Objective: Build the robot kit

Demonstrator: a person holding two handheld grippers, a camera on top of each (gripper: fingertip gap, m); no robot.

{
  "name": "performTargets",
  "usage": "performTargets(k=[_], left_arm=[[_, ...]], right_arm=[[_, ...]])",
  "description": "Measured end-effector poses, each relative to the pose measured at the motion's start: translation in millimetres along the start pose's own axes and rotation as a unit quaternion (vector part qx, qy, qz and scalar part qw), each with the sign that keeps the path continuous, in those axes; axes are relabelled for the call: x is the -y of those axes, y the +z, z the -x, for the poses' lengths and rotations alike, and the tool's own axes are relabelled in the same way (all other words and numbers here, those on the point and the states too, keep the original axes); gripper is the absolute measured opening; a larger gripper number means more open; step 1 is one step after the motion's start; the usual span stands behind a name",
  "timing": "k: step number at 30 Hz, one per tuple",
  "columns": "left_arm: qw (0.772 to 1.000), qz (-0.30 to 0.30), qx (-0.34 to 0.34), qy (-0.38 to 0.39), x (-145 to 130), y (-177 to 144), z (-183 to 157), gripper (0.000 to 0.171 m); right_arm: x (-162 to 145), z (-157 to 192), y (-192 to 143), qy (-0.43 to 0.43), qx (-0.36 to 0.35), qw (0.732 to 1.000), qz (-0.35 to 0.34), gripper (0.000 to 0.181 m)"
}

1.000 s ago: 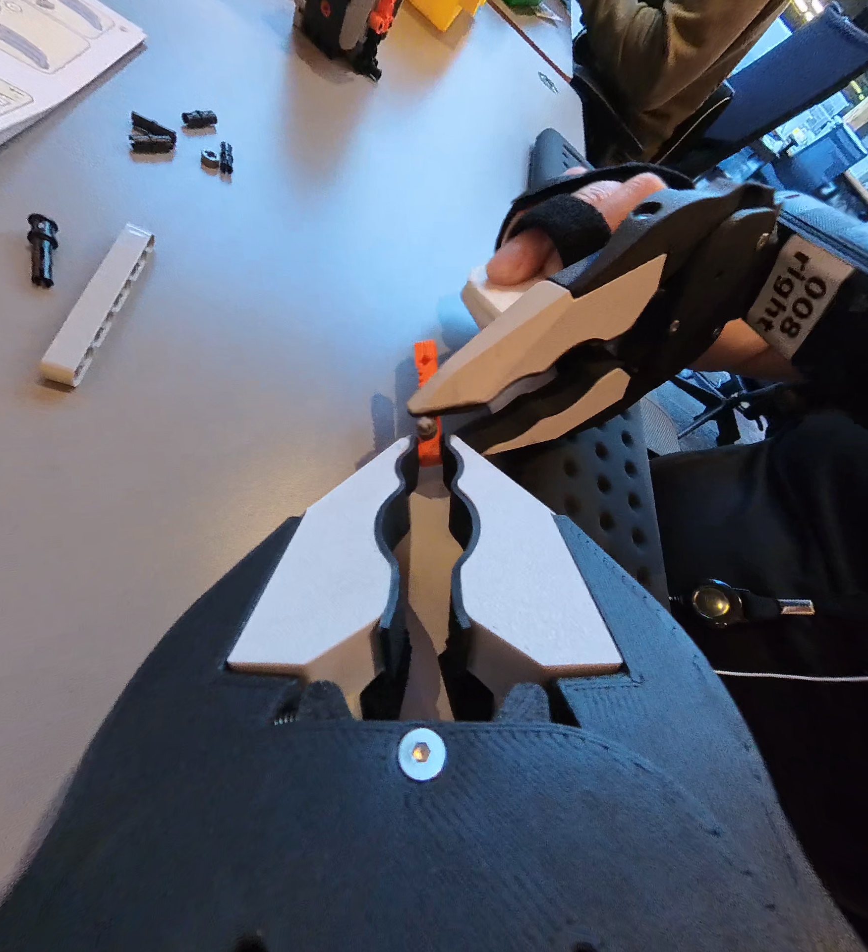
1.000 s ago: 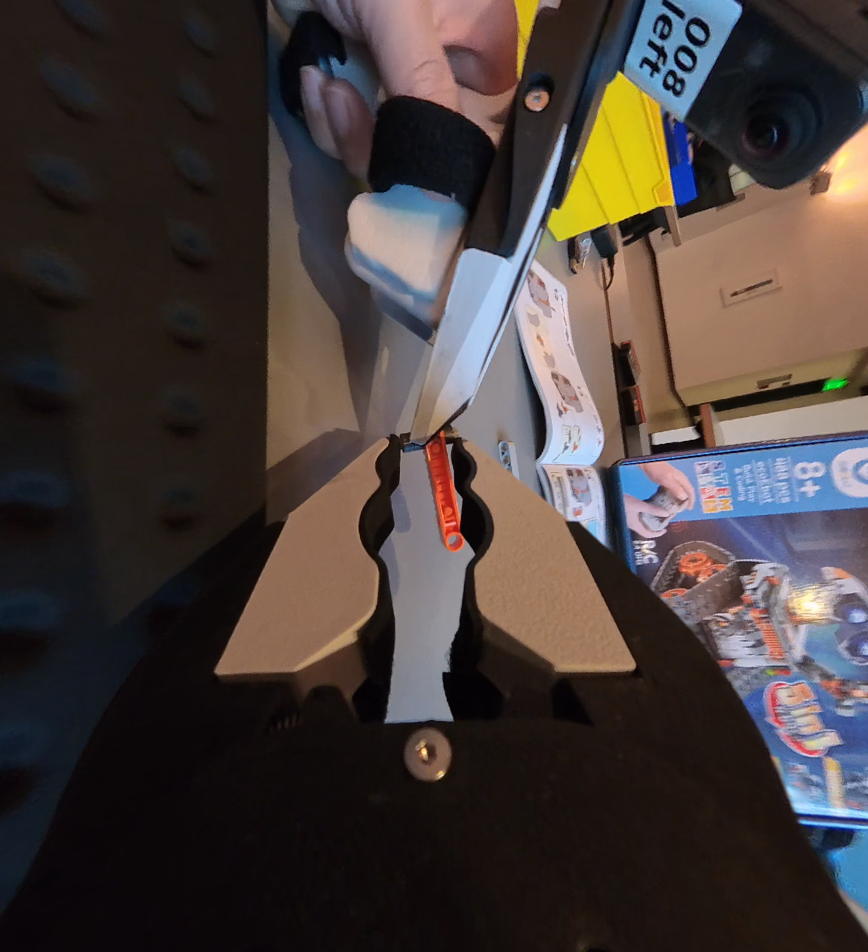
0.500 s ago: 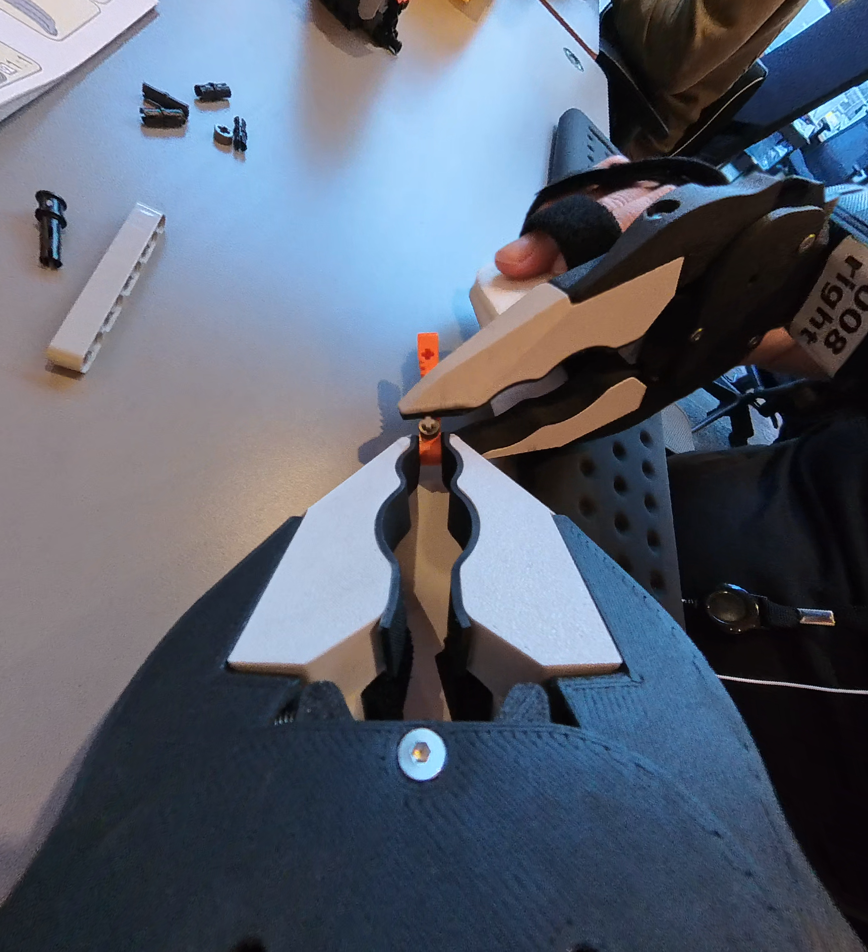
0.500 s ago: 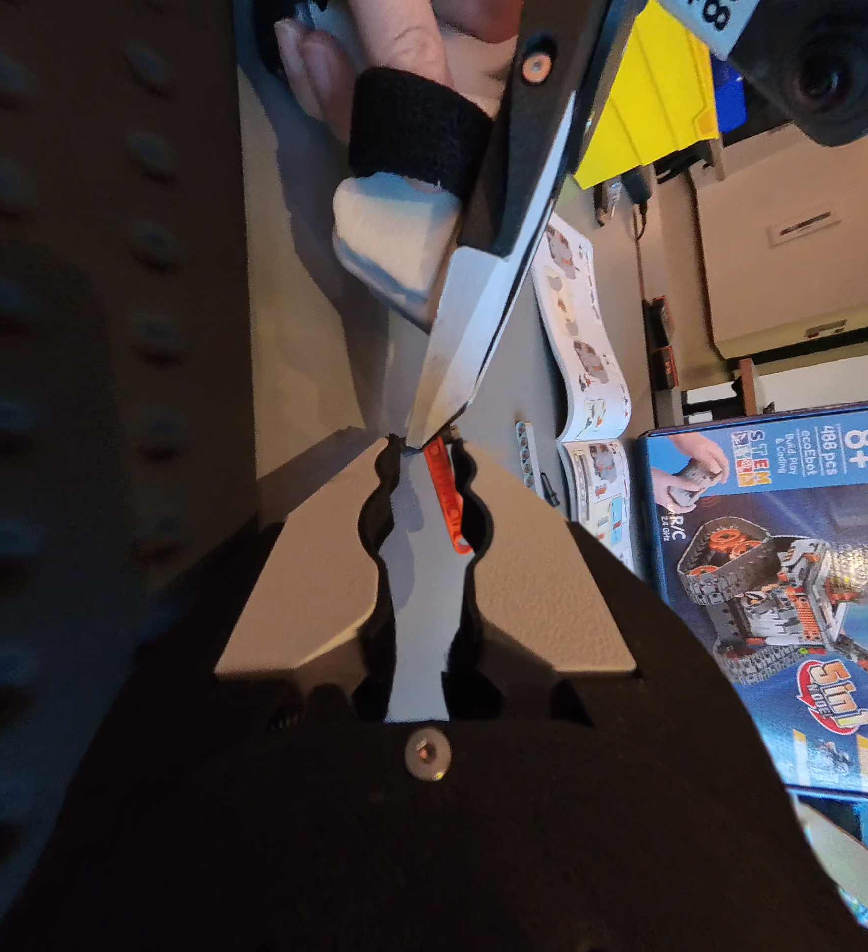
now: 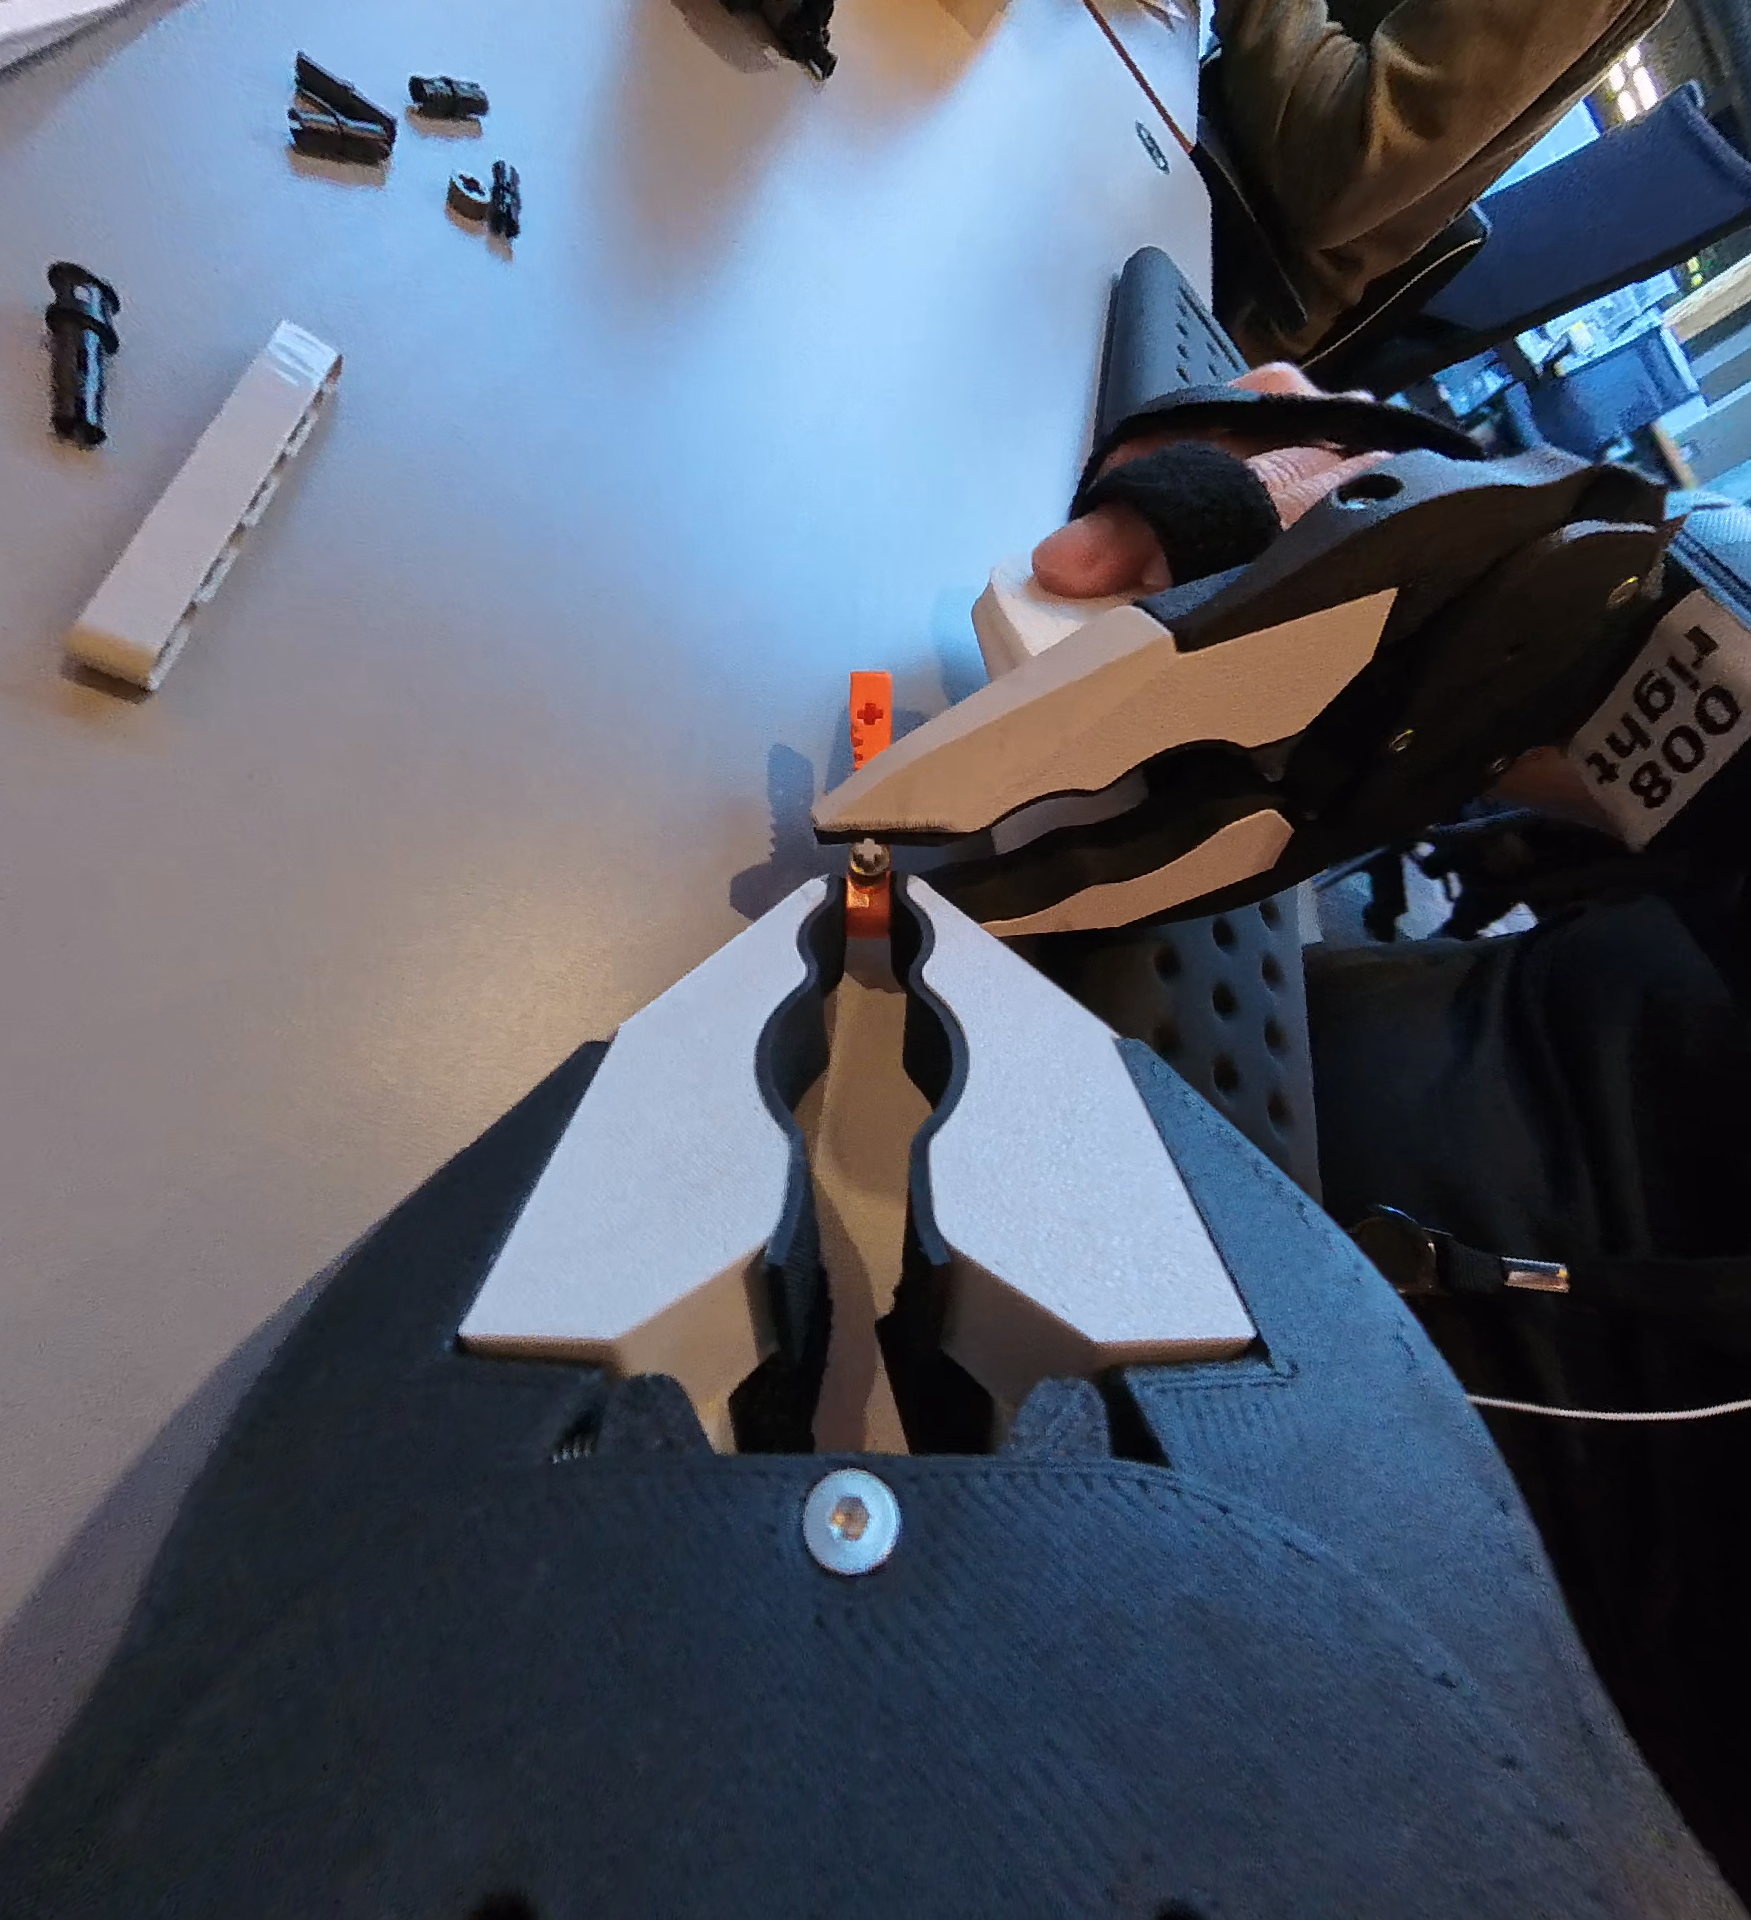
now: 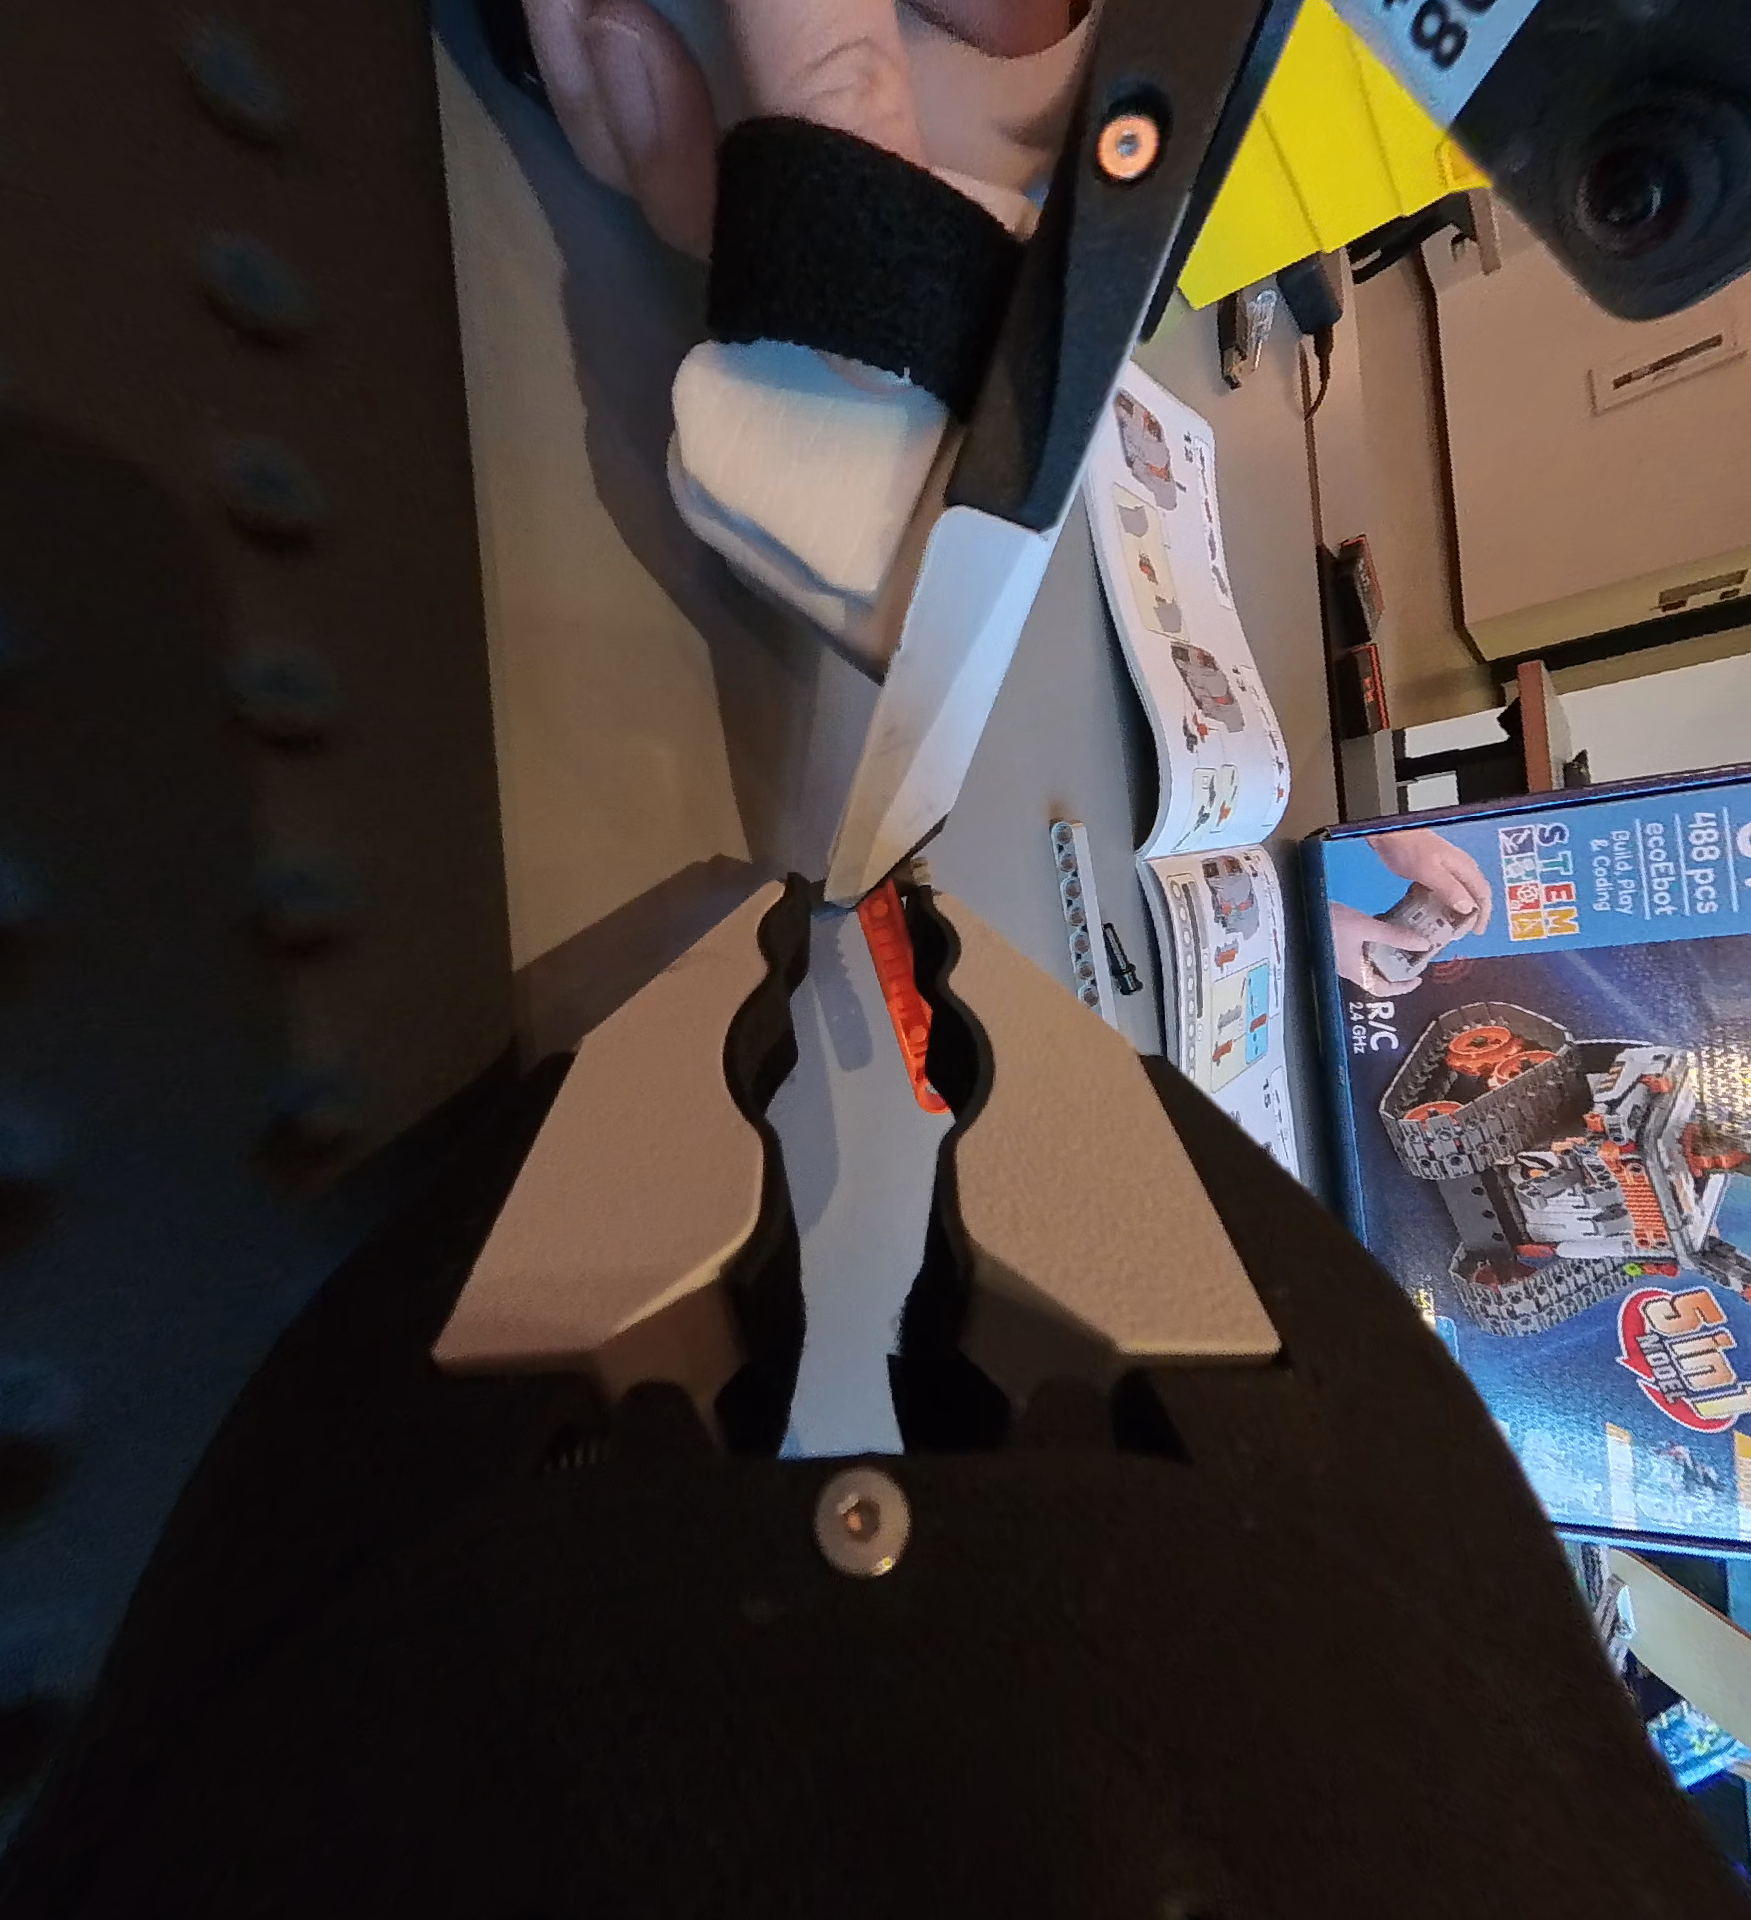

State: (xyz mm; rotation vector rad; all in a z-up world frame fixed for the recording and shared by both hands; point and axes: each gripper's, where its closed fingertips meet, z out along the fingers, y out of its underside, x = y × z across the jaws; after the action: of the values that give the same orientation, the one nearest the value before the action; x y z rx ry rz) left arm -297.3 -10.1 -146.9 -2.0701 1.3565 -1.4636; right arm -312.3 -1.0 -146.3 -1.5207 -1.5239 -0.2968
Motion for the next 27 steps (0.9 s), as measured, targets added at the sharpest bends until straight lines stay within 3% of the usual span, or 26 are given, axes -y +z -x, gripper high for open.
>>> performTargets(k=[6,15,27], left_arm=[[0.999,0.007,-0.024,-0.026,0.3,-0.2,0.1,0.005],[1.0,0.019,-0.011,0.002,-0.2,-4.2,0.5,0.005],[1.0,0.019,-0.004,-0.018,-0.4,0.5,3.9,0.005]], right_arm=[[-2.9,-3.9,3.8,-0.03,-0.016,0.999,-0.003,0.019],[-3.9,-8.6,6.3,-0.085,-0.048,0.995,0.01,0.018],[-11.1,-6.0,7.9,-0.058,-0.037,0.997,0.037,0.017]])
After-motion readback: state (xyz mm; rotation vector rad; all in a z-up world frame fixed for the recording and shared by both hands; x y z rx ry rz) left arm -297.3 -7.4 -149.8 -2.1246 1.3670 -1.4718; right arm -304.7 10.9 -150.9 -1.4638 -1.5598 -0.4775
